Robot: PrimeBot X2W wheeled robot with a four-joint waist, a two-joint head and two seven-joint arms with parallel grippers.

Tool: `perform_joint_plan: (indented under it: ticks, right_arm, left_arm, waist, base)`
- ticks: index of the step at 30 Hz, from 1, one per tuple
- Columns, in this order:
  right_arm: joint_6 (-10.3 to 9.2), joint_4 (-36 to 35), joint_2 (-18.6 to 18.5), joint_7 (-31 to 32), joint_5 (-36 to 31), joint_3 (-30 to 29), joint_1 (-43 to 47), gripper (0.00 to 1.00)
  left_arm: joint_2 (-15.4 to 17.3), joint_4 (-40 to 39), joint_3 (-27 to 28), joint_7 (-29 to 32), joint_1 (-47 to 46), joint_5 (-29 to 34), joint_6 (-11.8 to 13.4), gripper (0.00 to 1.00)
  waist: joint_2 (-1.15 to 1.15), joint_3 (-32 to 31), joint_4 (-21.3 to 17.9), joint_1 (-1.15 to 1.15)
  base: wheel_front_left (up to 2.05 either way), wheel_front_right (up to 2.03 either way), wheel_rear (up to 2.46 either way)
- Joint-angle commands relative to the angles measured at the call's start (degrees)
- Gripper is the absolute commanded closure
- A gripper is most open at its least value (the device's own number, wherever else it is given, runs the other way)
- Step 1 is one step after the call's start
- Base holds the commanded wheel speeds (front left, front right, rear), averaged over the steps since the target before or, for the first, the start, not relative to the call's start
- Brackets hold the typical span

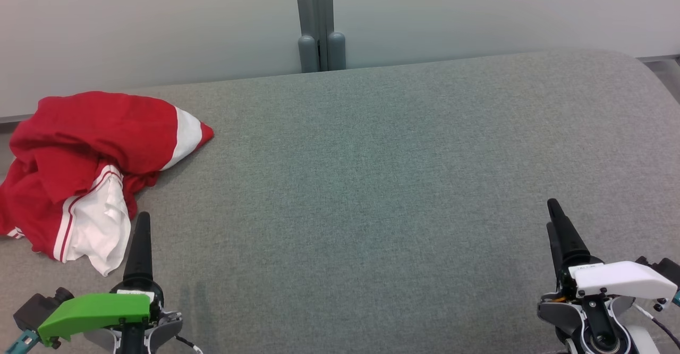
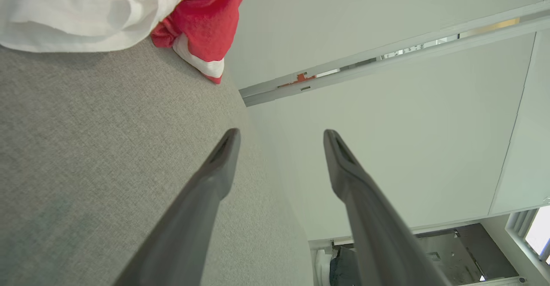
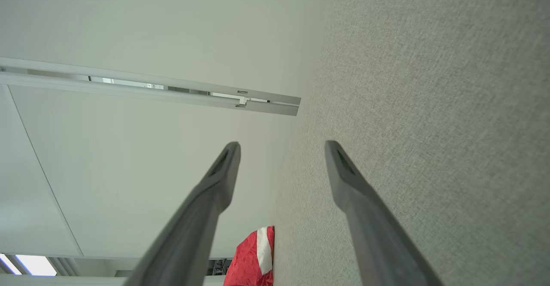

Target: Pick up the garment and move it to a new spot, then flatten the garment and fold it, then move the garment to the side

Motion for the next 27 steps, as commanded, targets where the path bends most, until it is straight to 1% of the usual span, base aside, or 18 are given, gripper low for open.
perform_joint_plan:
  ticks: [1, 18, 27]
  right_arm:
    - [0.13, -1.40, -0.32, -0.68, -1.97, 0.24, -0.38, 0.00]
    - [0.15, -4.26, -0.42, -4.38, -17.48, 2.12, 0.34, 0.00]
    - [0.16, -5.27, -0.46, -6.06, -25.19, 2.92, 0.69, 0.00]
  left_arm:
    - [0.32, -1.39, -0.04, -0.58, -1.25, 2.42, -0.13, 0.00]
    - [0.51, -3.88, -0.26, -4.27, -0.02, 21.22, -0.19, 0.00]
    - [1.22, -4.57, -1.30, -5.96, 0.66, 32.05, -0.22, 0.00]
  waist:
    - [0.00, 0.01, 0.00, 0.00]
    - [0.00, 0.08, 0.04, 0.00]
    - [0.00, 0.06, 0.07, 0.00]
  base:
    - [0.00, 0.00, 0.00]
    - [0.00, 0.00, 0.00]
    - [0.00, 0.00, 0.00]
